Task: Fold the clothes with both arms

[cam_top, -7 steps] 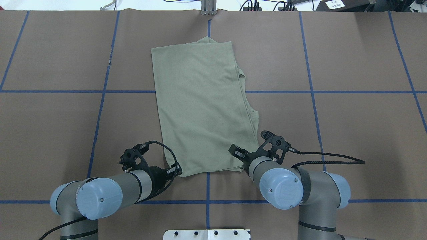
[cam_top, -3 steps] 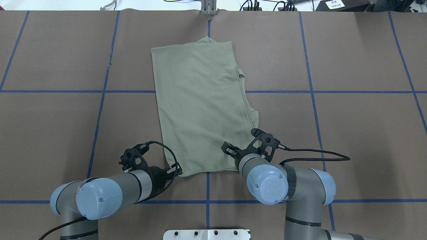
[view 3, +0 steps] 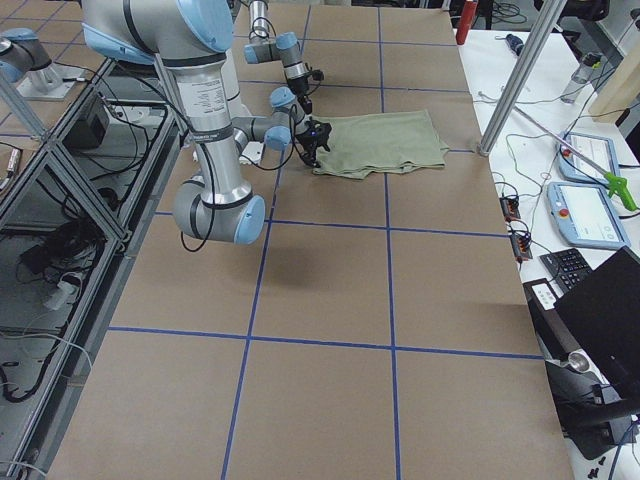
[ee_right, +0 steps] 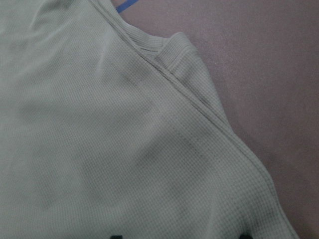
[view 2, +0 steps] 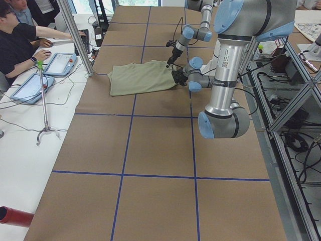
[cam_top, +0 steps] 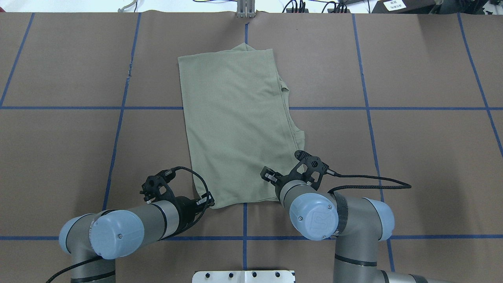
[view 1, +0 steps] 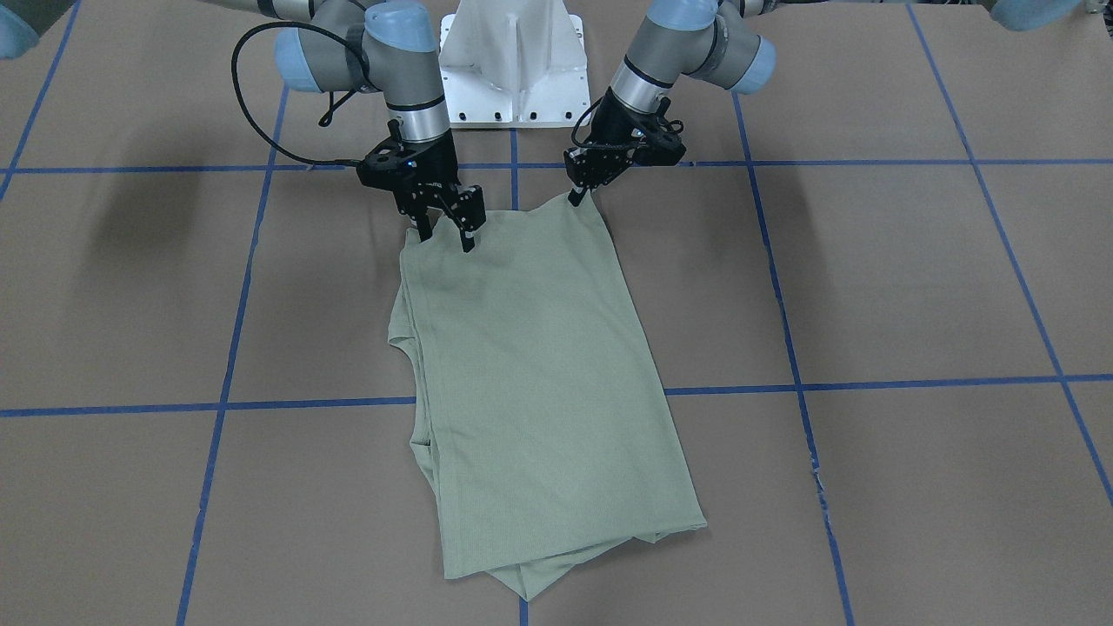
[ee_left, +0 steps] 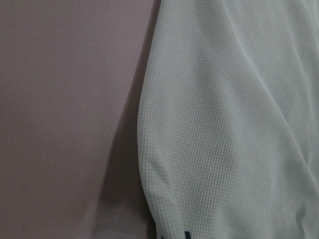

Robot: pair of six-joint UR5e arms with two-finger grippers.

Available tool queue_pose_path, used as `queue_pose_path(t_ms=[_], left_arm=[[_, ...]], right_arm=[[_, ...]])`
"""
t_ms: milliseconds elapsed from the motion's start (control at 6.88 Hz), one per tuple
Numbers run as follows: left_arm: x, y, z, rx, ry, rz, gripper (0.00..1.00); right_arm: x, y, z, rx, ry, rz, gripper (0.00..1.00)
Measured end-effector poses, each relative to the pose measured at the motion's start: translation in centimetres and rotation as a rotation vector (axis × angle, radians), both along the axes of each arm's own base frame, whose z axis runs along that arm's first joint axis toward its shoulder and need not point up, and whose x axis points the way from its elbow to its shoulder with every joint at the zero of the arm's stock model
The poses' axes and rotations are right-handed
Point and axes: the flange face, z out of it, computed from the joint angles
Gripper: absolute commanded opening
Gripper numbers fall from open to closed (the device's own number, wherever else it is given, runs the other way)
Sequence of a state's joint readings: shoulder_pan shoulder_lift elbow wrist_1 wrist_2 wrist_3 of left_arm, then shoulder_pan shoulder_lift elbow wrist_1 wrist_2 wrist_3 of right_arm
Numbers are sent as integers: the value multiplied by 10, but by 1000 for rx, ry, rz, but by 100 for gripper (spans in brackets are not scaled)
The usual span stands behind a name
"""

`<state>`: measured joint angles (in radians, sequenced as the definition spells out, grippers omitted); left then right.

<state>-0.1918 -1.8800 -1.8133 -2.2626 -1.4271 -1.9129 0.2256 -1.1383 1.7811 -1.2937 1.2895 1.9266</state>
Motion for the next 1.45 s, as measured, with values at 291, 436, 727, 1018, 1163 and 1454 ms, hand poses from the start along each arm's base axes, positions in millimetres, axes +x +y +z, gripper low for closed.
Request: queue_pose_path(t_ms=[291,436,727,1018,1163,1454], left_arm=[[0,0,-1,0,1,0,0],[0,0,-1,1,2,1,0],[0,0,-3,6,3,3,0],[-16,-2,-18,53,21,26,0],[-35,-4,-34,81,32,57,0],[-106,-1,-97,108,35,145,0]], right_arm=[[3,0,1,-1,-3,9,0],[4,0,2,2,-2,16,0],[11,1,-6,7,-11,27,0],[42,16,-42,-20,-2,31,0],[57,31,-62,-42,-6,27,0],[94,63,-102,-72,-31,6,0]])
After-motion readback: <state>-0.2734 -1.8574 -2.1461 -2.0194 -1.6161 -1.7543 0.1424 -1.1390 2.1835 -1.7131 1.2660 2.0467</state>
